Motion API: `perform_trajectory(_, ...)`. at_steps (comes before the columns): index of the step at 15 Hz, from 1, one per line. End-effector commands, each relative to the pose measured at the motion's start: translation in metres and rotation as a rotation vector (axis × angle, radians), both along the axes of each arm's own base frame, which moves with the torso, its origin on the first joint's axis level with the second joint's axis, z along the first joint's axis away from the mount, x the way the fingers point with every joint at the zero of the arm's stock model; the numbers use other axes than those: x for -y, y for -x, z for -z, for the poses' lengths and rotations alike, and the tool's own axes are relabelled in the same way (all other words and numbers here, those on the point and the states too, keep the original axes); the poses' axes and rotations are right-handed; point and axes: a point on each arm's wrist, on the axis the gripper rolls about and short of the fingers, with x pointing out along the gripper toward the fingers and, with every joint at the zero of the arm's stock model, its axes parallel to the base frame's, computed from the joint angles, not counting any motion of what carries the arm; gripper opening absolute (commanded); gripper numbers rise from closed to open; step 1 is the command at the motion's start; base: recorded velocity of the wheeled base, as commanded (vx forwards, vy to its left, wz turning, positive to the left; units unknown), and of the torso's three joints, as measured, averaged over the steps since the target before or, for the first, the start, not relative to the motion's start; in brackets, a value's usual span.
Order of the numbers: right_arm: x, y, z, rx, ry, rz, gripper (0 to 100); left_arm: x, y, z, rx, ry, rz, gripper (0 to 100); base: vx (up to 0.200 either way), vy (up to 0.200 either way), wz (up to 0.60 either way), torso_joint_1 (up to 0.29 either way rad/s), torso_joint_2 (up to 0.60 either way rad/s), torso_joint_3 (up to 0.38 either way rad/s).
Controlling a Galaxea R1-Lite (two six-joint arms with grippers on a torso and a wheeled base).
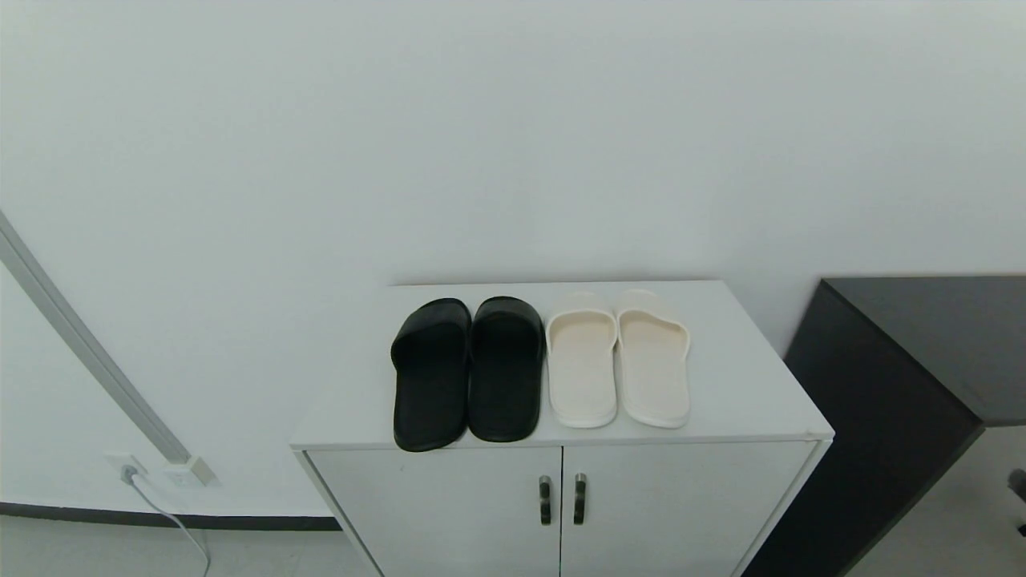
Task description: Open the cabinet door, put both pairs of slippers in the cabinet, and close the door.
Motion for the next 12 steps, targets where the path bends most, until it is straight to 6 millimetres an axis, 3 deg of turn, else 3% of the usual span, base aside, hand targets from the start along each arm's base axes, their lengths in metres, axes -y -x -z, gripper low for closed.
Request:
perform_trajectory(1,-0.041,-0.043,-0.006,-0.132,0.033,-0.115,100,0.000,0.000,0.000,-0.001,0.000,0.000,0,0.000,0.000,0.00,0.000,0.00,0.000)
perform_trajectory(4,-0.116,-0.050,-0.021,-0.141,-0.058,-0.133,100,0.000,0.000,0.000,-0.001,0.000,0.000,0,0.000,0.000,0.00,0.000,0.00,0.000)
perform_trajectory(6,-0.143,-0.066,-0.028,-0.142,-0.048,-0.125,100,0.000,0.000,0.000,-0.001,-0.003,0.000,0,0.000,0.000,0.00,0.000,0.00,0.000)
perform_trajectory(8,-0.155,-0.076,-0.030,-0.141,-0.046,-0.117,100,0.000,0.000,0.000,-0.001,-0.003,0.002,0,0.000,0.000,0.00,0.000,0.00,0.000)
perform_trajectory(9,-0.177,-0.094,-0.031,-0.126,-0.019,-0.048,100,0.000,0.000,0.000,-0.001,-0.003,0.002,0,0.000,0.000,0.00,0.000,0.00,0.000)
perform_trajectory(12,-0.214,-0.124,-0.029,-0.108,-0.023,-0.011,100,0.000,0.000,0.000,-0.001,-0.003,0.002,0,0.000,0.000,0.00,0.000,0.00,0.000)
